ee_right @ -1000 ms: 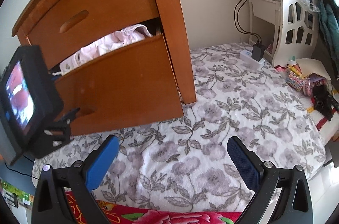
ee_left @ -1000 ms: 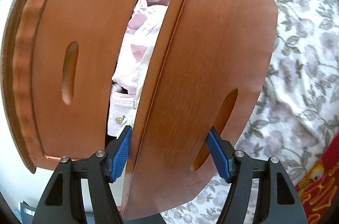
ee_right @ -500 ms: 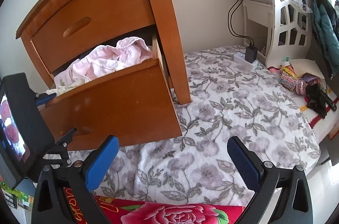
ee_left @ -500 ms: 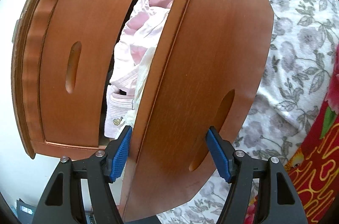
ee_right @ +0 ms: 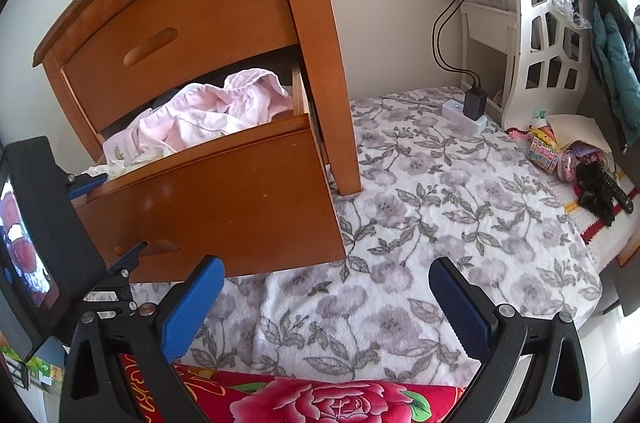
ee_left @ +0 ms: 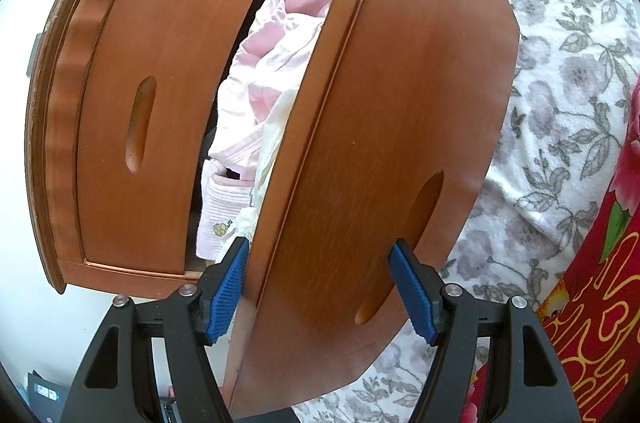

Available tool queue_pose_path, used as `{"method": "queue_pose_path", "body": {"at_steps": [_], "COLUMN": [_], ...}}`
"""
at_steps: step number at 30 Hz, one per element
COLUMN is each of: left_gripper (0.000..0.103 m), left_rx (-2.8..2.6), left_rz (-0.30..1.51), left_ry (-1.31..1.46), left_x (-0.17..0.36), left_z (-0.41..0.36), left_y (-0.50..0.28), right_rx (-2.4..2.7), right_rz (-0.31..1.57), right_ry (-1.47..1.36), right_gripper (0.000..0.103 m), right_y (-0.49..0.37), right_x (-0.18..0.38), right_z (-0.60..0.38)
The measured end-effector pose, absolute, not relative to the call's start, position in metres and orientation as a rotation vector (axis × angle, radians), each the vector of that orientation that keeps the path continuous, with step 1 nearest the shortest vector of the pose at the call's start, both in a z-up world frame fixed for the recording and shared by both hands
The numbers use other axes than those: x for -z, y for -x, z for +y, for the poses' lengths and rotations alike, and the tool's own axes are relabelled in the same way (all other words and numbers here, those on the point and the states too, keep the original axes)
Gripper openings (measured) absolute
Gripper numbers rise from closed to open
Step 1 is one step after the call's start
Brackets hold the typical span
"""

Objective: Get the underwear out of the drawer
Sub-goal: 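Pull the lower drawer outward with the left gripper, then open the left gripper and withdraw it from the drawer front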

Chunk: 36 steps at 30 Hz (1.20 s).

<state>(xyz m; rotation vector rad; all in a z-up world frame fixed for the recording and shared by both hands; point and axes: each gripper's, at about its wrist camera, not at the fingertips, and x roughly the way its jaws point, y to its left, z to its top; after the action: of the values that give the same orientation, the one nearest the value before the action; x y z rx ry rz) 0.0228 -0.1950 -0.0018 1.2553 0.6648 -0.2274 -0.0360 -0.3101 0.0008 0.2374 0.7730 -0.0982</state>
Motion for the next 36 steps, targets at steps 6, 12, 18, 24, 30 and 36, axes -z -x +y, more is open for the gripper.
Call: {"method": "queue_pose_path", "body": {"at_steps": [6,12,18,24,30,36], "left_gripper": [0.072,0.073,0.074,0.087,0.098,0.098], "left_rx": [0.232,0.226,0.238,0.269,0.319,0.285], "left_rz": [0.644,0.616,0.589,0.577,0.491,0.436], "left_ry": [-1.246,-1.262,-1.302,-1.234,-1.172,-1.141], "left_x": [0.002,0.004,0.006,-0.004,-0.02,-0.035], "left_z": [-0.192,-0.191,-0.189,-0.186,-0.179,-0.168], "left_y": [-0.021,-0.017,-0.012,-0.01,-0.002,0.004], "right_rx": [0.1,0.114,0.128,0.123,0.131,0.146], "right_rz": [0.77,0.767,0.769,0.772,0.767,0.766], "right_ry": [-0.229,-0.221,-0.216,-0.203,-0.196,-0.196], "right_gripper": [0.103,0.103,0.103,0.103,0.103,0.103], "right_y": [0.037,0.04,0.039,0.039,0.04,0.04], "right_x": [-0.003,-0.006,-0.008,-0.009,-0.012,-0.014], "right_z": [-0.31,-0.311,-0.312,-0.311,-0.31,-0.312]}}
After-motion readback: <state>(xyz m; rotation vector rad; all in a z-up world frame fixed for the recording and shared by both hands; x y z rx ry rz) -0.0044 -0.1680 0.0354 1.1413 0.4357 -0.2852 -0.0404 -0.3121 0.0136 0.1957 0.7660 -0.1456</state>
